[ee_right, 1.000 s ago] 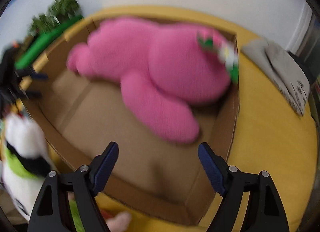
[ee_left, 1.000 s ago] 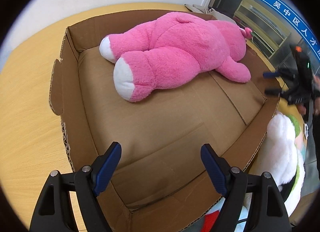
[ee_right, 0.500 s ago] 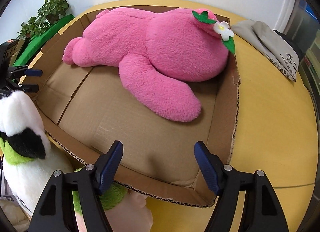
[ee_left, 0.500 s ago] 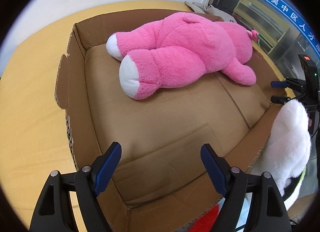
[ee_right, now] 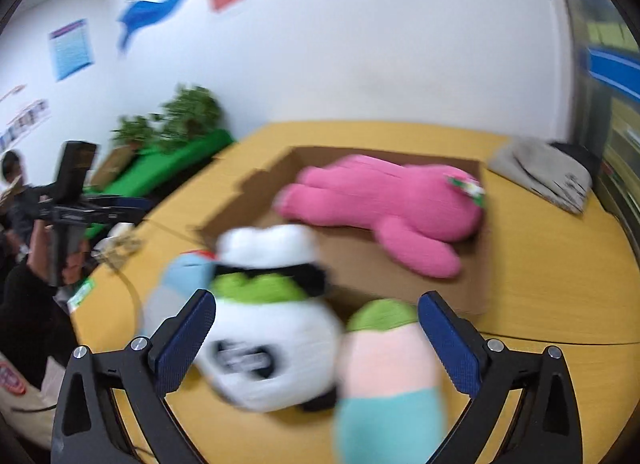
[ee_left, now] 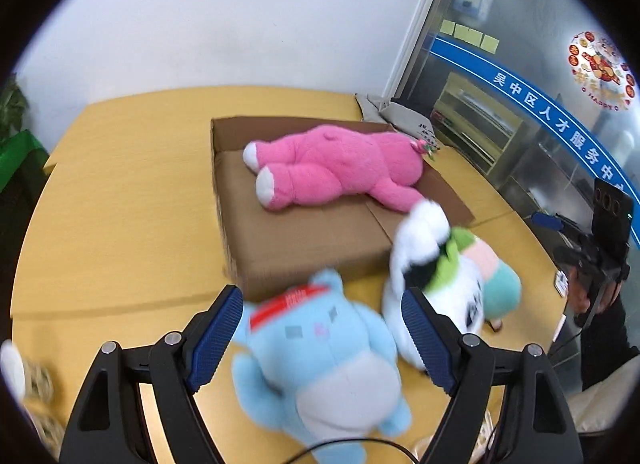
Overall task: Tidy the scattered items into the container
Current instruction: 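Move both grippers toward the light-blue plush and the panda plush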
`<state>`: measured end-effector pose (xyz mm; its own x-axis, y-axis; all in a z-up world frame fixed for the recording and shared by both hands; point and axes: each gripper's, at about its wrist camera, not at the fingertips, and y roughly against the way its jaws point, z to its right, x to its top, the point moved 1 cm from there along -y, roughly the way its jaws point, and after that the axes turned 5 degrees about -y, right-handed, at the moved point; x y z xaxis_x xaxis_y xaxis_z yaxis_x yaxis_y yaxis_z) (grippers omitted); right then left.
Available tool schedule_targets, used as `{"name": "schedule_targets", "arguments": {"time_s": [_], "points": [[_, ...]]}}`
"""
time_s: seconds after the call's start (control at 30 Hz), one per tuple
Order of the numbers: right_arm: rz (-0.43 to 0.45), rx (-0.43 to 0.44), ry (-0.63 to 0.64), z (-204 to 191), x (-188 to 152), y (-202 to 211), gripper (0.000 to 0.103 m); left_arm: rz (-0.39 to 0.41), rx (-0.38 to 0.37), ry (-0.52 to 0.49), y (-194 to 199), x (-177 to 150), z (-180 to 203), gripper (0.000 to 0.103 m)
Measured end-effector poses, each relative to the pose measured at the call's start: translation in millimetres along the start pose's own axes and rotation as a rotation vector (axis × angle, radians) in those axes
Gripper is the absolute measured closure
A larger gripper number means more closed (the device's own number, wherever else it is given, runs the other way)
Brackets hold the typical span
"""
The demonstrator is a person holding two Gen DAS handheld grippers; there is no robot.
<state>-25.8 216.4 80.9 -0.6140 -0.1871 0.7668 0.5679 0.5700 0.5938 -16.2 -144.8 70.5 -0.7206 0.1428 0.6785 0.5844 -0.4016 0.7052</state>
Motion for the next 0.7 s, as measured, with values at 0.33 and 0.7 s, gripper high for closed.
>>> {"name": "schedule_targets", "arguments": {"time_s": [0.33, 0.7], "points": [[-0.016, 0.213, -0.018, -119, -55, -46, 0.000, 0.004, -0.061, 0.211, -20, -85, -20, 0.021], [-0.097, 0.146, -0.107, -149, -63, -95, 0.000, 0.068, -0.124, 0.294, -19, -117, -25, 0.021]]}}
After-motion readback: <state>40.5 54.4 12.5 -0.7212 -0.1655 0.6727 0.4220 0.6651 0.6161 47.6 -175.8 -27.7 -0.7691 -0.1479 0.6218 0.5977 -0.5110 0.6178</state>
